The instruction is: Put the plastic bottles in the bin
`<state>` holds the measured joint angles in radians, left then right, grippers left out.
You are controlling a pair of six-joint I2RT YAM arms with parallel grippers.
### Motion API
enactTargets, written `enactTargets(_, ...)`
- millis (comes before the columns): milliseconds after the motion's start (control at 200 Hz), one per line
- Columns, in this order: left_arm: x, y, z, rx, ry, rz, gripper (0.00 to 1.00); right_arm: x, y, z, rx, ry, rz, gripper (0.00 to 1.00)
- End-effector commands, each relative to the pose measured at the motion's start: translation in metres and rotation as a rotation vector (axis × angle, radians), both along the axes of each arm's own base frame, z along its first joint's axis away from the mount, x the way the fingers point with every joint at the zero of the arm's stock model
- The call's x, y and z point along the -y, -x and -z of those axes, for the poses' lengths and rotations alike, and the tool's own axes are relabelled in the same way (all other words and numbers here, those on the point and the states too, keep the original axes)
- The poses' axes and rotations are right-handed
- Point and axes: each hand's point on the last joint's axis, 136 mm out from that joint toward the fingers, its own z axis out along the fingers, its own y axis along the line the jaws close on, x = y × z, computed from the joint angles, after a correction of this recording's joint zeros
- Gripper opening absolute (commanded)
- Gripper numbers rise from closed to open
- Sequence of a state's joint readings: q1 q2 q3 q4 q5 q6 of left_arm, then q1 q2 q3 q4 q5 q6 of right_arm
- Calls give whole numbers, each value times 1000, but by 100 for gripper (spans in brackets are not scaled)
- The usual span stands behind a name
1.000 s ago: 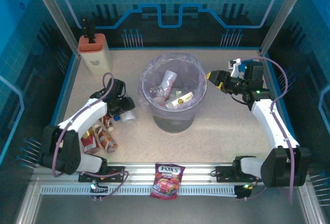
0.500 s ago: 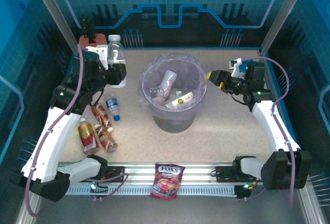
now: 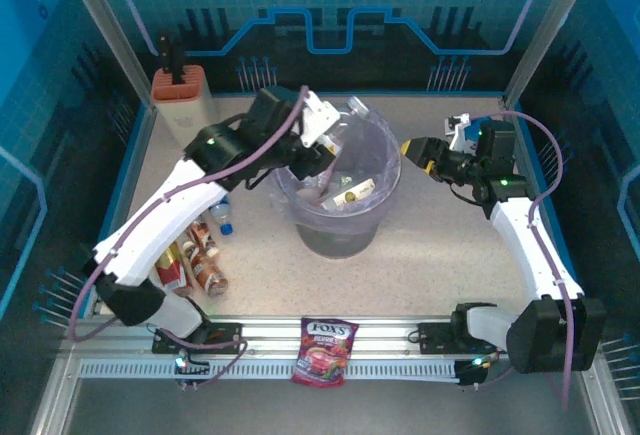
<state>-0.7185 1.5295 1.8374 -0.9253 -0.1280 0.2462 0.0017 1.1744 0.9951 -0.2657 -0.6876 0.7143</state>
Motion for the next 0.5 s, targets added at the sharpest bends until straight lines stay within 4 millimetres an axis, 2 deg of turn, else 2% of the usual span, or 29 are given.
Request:
enactTargets(0, -3, 7, 12, -28, -152, 70, 9, -6, 6, -6, 26, 12, -24, 59)
enactTargets(150, 2, 7, 29, -80, -233, 72, 24, -6, 6, -4, 21, 9, -27, 59)
enactTargets(210, 4, 6, 30, -93, -225, 60, 46, -6, 5, -4, 22, 9, -26, 59)
enactTargets(300, 9, 5, 24, -88, -193, 59, 71, -6, 4, -5, 25, 9, -26, 59)
enactTargets(360, 14, 6, 15, -73, -149, 68, 84, -6, 4, -4, 24, 9, -27, 59)
enactTargets(415, 19, 9, 5, -56, -102, 84, 90, -6, 4, -5, 24, 8, -28, 59)
enactTargets(495, 24, 13, -8, -35, -41, 107, 92, -6, 3, -4, 23, 8, -27, 59)
